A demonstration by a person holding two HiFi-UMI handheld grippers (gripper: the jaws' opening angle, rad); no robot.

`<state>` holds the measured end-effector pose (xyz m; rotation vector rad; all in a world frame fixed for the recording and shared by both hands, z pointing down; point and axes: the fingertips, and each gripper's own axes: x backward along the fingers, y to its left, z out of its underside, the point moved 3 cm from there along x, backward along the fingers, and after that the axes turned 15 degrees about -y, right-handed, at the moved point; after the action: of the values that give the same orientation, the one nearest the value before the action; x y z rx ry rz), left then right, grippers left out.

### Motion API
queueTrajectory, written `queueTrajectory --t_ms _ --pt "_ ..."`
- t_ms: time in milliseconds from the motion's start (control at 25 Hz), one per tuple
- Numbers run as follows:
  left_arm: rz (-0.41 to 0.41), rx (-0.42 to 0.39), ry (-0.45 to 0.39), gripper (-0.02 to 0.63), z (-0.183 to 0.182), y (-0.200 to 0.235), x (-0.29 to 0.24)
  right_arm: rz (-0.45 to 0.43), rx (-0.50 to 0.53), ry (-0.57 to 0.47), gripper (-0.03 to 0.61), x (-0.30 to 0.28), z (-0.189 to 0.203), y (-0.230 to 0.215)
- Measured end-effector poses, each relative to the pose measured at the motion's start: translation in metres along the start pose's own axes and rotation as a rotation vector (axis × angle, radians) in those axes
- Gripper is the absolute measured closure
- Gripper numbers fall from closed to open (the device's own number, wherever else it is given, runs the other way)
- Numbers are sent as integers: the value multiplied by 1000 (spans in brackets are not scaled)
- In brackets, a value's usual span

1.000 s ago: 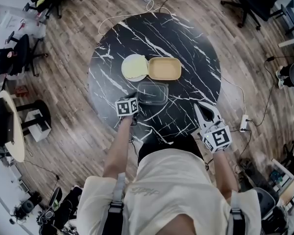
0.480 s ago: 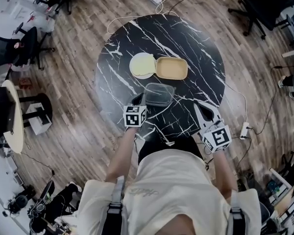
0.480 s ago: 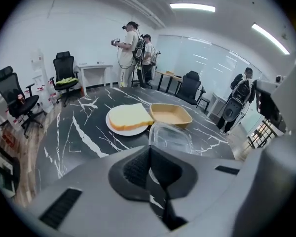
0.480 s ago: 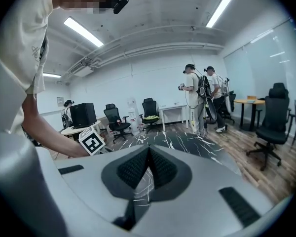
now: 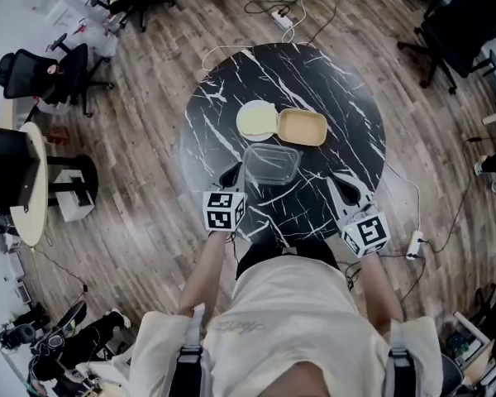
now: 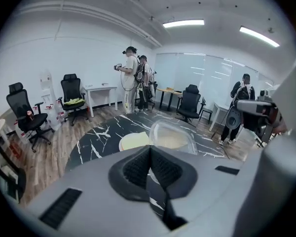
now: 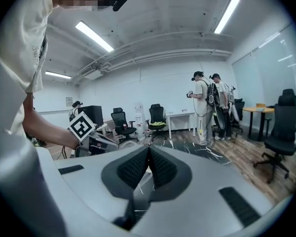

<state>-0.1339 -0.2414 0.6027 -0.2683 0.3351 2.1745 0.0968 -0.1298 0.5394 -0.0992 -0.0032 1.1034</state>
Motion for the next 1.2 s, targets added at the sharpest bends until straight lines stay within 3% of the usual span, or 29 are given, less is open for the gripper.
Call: queueTrajectory --t_ms 680,1200 --pt "-67 -34 -277 597 -130 7 55 -120 69 -155 572 -38 -86 15" --pt "-59 -92 -442 597 -202 1 85 -120 38 -257 572 -42 -135 9"
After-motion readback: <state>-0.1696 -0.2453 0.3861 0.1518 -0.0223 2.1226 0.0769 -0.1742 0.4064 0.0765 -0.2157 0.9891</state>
